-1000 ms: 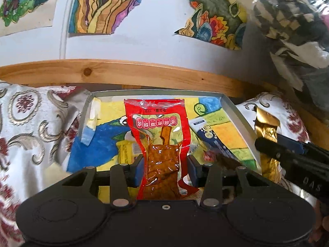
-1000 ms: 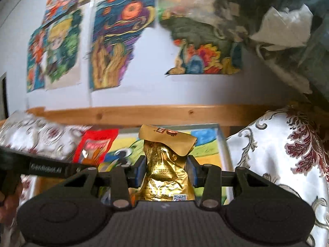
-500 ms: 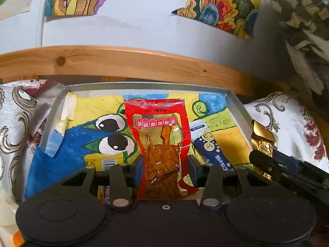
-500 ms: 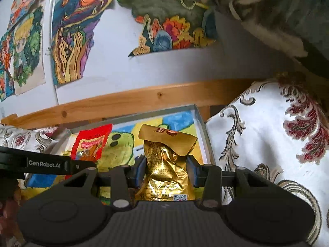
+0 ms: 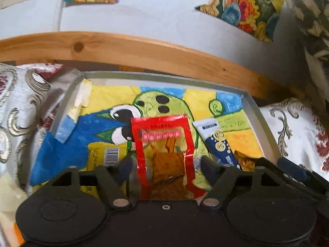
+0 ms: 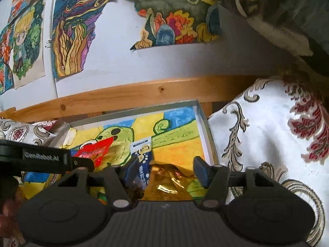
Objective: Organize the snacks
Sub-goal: 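Lower the red pack into the tray with the left tool while the right tool drops the gold pack there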
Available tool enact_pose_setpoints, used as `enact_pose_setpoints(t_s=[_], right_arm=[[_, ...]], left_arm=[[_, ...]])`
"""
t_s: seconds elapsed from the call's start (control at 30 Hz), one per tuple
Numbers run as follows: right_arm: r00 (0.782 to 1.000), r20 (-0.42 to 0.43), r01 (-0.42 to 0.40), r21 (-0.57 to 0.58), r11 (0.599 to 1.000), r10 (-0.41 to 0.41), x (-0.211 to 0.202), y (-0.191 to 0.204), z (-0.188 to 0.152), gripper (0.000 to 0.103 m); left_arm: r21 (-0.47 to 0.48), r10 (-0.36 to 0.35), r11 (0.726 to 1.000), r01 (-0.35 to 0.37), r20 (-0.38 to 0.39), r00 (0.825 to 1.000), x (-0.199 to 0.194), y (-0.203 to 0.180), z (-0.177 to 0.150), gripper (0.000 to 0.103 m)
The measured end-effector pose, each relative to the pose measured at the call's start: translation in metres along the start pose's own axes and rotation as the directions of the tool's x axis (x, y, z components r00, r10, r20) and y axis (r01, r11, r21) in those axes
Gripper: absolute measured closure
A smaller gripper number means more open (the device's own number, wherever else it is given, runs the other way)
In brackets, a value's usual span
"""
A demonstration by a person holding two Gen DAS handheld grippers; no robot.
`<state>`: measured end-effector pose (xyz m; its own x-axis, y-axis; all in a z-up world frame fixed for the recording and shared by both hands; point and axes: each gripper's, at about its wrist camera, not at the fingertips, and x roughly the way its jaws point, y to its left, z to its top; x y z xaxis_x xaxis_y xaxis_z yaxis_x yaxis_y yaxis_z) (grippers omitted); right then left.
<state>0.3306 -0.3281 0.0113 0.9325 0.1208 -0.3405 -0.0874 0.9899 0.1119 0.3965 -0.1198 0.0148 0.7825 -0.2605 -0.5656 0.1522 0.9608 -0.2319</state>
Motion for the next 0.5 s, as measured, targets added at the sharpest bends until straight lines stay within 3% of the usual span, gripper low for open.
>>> enact_pose_setpoints(t_s=[0.2, 0.37, 0.5], right_arm=[[0.999, 0.050, 0.010, -0.017, 1.000, -0.009, -0.020, 0.010, 0.008, 0.012], [0.994, 0.110, -0.003, -0.021, 1.000, 0.005, -0.049, 0.019, 0.018, 0.000], [0.990, 0.137, -0.015, -0.029, 0.999, 0.019, -0.074, 0.026, 0.022, 0.000]], left_arm=[[-0.005, 0.038, 0.999, -0.037, 0.087, 0.996, -0.037, 0.001, 0.006, 0.002], [-0.017, 0.064, 0.998, -0.062, 0.163, 0.985, -0.079, 0.004, 0.004, 0.001], [-0.023, 0.099, 0.995, -0.096, 0.210, 0.973, -0.116, 0.007, -0.004, 0.001]])
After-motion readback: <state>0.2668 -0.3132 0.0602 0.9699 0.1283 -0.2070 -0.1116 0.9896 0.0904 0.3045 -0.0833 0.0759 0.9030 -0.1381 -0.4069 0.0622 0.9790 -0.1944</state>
